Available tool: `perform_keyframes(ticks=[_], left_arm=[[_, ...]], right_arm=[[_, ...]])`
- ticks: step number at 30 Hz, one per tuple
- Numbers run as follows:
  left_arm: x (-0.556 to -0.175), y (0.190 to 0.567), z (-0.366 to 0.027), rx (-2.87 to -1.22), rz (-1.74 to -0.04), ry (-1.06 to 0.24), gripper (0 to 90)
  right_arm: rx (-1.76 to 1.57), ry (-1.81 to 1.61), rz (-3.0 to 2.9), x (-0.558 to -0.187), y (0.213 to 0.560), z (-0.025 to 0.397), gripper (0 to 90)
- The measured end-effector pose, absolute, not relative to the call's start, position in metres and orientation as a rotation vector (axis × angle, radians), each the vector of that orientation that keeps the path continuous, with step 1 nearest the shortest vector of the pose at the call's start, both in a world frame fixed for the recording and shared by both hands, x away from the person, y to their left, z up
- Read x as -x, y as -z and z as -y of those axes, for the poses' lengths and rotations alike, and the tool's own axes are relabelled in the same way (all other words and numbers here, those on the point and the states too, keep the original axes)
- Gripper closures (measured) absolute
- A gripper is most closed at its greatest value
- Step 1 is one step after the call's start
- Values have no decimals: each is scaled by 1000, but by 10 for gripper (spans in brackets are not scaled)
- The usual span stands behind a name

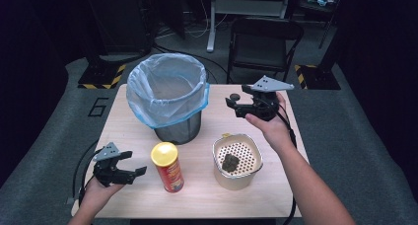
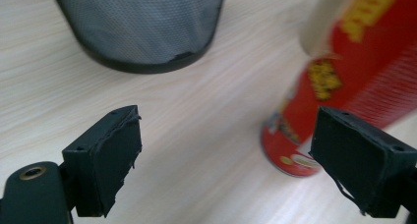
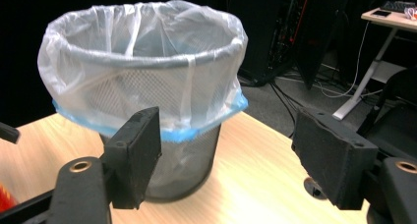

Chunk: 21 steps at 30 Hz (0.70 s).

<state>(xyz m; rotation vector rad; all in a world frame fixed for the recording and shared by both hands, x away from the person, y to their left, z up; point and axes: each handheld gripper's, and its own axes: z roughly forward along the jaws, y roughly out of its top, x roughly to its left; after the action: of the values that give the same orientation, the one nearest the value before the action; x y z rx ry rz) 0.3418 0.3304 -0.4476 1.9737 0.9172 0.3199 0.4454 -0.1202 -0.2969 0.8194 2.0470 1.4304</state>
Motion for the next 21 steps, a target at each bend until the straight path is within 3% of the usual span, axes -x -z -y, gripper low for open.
perform_keyframes(ticks=[12, 21], left_arm=[[-319, 441, -297, -1982, -777, -234, 115], [-330, 456, -260, -2007, -727, -186, 115]], right_arm=[[-851, -1427, -2030, -439, 303, 140, 257], [-868, -1431, -2021, -433, 306, 151, 257]])
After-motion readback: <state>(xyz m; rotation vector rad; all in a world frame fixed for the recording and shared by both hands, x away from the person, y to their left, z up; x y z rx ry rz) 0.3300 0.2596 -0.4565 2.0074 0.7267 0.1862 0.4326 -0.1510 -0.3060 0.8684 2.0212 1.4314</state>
